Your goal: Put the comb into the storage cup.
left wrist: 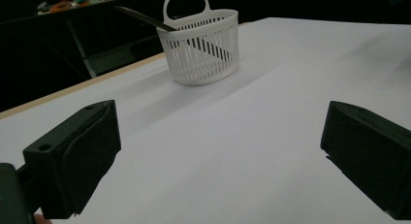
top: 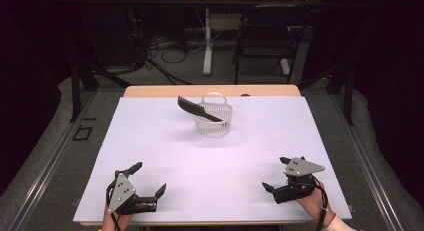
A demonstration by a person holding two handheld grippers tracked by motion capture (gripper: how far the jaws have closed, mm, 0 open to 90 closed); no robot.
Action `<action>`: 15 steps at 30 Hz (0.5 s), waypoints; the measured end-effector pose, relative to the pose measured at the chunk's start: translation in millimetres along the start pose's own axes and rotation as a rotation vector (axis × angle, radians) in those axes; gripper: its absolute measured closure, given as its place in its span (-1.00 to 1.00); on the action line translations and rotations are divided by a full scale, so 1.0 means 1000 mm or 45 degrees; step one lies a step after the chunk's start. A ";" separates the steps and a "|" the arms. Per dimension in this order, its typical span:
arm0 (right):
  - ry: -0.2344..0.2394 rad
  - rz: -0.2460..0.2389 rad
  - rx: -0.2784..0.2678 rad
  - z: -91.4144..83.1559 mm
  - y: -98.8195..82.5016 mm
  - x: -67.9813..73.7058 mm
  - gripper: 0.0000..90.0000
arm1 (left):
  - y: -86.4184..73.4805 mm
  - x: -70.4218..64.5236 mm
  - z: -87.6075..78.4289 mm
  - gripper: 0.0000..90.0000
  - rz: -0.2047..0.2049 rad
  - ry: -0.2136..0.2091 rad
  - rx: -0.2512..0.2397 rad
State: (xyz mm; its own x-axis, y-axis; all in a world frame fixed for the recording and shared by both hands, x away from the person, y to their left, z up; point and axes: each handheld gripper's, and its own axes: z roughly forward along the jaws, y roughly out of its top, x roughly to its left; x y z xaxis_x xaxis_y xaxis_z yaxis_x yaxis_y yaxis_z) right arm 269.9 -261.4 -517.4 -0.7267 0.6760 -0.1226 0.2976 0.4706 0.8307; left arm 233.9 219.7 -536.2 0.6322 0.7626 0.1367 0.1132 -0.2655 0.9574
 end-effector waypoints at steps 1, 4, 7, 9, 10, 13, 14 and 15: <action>-0.003 -0.002 -0.003 -0.001 0.000 0.000 -1.00 | 0.000 0.000 0.000 -0.99 0.001 0.000 0.001; -0.006 0.005 -0.012 -0.003 -0.001 0.002 -1.00 | 0.000 0.000 0.000 -0.99 0.000 0.000 0.001; -0.013 0.008 -0.020 -0.005 -0.003 0.005 -1.00 | 0.000 0.000 0.000 -0.99 0.000 0.000 0.003; -0.019 0.002 -0.024 -0.008 -0.004 0.007 -1.00 | 0.000 0.000 0.000 -0.99 0.002 0.002 0.003; -0.020 0.007 -0.033 -0.009 -0.005 0.008 -1.00 | 0.000 0.000 0.000 -0.99 0.002 0.003 0.003; -0.021 0.009 -0.037 -0.011 -0.007 0.010 -1.00 | 0.000 0.000 0.000 -0.99 0.003 0.001 0.002; -0.030 0.006 -0.038 -0.011 -0.008 0.010 -1.00 | 0.000 0.000 0.000 -0.99 0.002 0.001 0.003; -0.033 0.000 -0.038 -0.012 -0.008 0.011 -1.00 | 0.000 0.000 0.000 -0.99 0.003 0.003 0.005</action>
State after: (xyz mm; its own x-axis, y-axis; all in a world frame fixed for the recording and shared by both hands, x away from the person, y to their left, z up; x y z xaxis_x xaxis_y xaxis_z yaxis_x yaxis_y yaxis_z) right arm 252.6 -264.5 -519.1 -0.7104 0.6906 -0.1358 0.2789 0.4534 0.8465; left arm 234.3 219.8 -536.3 0.6309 0.7633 0.1393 0.1150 -0.2696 0.9561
